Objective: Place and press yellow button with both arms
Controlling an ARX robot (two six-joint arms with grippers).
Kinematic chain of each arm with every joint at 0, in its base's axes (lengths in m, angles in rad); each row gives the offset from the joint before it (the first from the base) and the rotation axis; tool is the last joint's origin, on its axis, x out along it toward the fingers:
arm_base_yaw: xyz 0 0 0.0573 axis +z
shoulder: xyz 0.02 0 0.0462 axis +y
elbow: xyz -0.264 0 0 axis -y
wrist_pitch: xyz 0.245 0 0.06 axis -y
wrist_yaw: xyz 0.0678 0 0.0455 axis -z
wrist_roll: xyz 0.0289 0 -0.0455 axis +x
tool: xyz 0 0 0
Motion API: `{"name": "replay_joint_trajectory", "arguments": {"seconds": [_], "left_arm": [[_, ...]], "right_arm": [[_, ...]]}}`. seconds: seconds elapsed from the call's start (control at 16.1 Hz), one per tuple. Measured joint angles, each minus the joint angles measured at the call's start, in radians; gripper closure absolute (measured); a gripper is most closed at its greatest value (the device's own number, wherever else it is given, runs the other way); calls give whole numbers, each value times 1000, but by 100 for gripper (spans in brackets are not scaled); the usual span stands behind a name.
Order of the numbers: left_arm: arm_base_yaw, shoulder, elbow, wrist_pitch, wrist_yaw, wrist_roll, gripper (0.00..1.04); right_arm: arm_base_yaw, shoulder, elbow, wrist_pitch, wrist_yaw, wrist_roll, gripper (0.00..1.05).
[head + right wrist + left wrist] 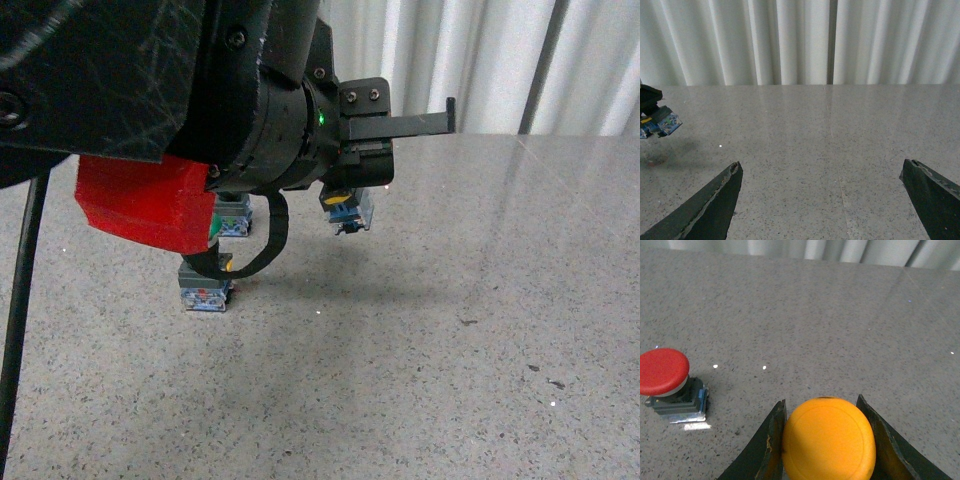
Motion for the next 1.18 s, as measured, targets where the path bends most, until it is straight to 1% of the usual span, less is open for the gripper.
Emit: {"name": "replay_joint_trajectory", "arguments": {"seconds": [0.12, 0.25, 0.31, 0.56, 0.62, 0.68, 0.74, 0.93, 0.99, 1.05, 1.18], "left_arm": [[-9, 41, 13, -11, -9, -53, 71], [-53, 80, 24, -31, -42, -93, 71], [-62, 92, 25, -35, -32, -104, 71], [-67, 96, 31, -67, -60, -110, 71], [-68, 96, 33, -79, -60, -110, 67], [-68, 97, 34, -85, -59, -109, 57], [-68, 97, 35, -88, -59, -107, 43], [-68, 97, 44, -88, -56, -106, 7], [-67, 97, 51, -88, -55, -105, 6], [-66, 97, 55, -89, -55, -105, 7], [-65, 97, 56, -89, -55, -104, 7]], "right_arm": [[0, 0, 0, 0, 0, 0, 6], [0, 0, 0, 1, 0, 0, 6], [0, 0, 0, -2, 0, 0, 6], [0, 0, 0, 0, 0, 0, 6], [0, 0, 0, 0, 0, 0, 6], [0, 0, 0, 0, 0, 0, 6], [0, 0, 0, 0, 0, 0, 6], [0, 0, 0, 0, 0, 0, 6], [0, 0, 0, 0, 0, 0, 6], [0, 0, 0, 0, 0, 0, 6], [0, 0, 0, 0, 0, 0, 6]]}}
